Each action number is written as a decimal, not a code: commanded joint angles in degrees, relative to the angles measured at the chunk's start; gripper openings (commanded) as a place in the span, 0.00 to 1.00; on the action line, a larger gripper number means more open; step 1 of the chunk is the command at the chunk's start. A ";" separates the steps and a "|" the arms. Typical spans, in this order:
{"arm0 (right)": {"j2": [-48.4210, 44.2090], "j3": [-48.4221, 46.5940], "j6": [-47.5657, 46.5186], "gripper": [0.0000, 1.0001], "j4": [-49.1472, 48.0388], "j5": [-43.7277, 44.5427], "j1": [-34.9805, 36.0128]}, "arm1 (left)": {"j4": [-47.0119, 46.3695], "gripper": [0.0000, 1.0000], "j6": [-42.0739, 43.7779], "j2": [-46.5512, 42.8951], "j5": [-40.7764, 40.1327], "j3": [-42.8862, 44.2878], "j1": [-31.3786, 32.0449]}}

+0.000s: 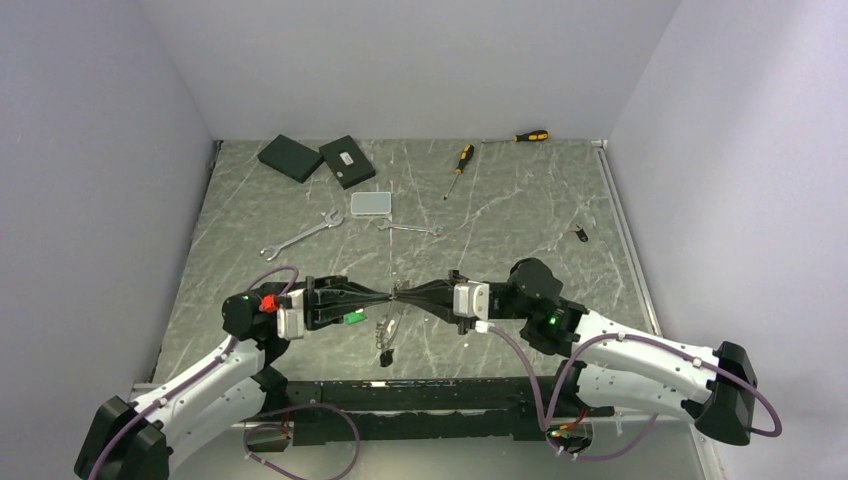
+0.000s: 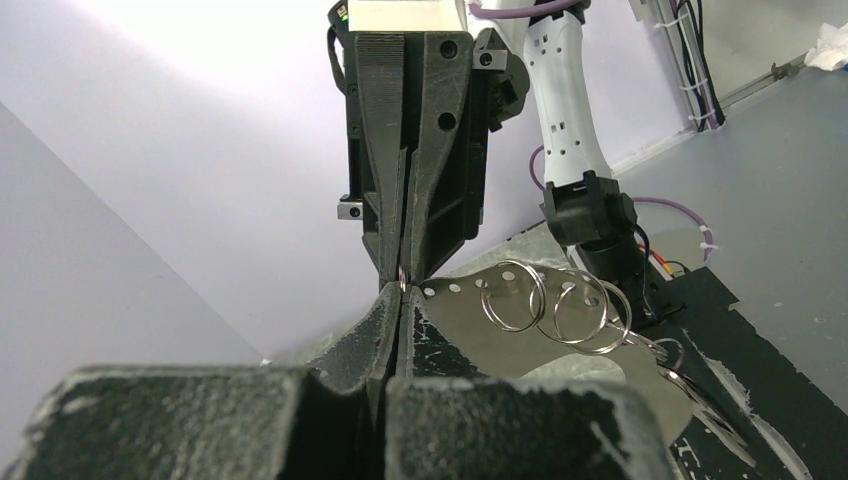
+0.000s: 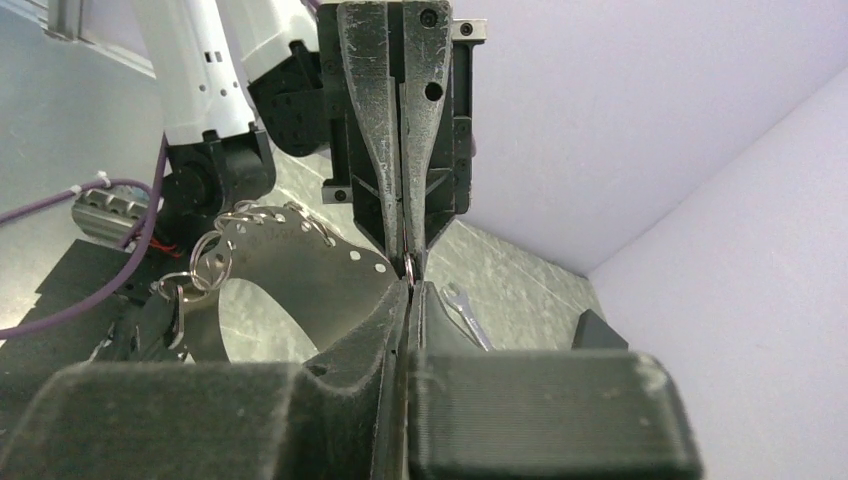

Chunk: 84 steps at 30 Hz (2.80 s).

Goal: Put the keys on the keyring

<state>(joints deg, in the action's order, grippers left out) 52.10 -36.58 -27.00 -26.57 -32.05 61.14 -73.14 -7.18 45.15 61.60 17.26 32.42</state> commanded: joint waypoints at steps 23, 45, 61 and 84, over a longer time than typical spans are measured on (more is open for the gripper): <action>8.75 -15.57 -16.75 0.00 31.05 18.98 2.86 | 77.80 0.26 39.24 -8.52 -9.58 19.89 0.01; 10.97 -15.46 -14.55 0.00 26.83 20.84 3.54 | 69.64 0.29 35.12 -1.38 -9.57 17.65 0.05; 10.69 -14.59 -11.42 0.00 22.33 25.75 3.54 | 70.30 0.35 34.79 -2.51 -10.97 15.98 0.09; 9.38 -12.40 -9.98 0.00 20.16 26.36 3.41 | 68.57 0.32 34.71 -6.05 -16.48 14.86 0.08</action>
<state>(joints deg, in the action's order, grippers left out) 63.72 -49.41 -36.88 -0.51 -4.12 64.64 -3.57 27.59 40.25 47.97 32.10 32.42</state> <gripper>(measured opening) 0.017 0.328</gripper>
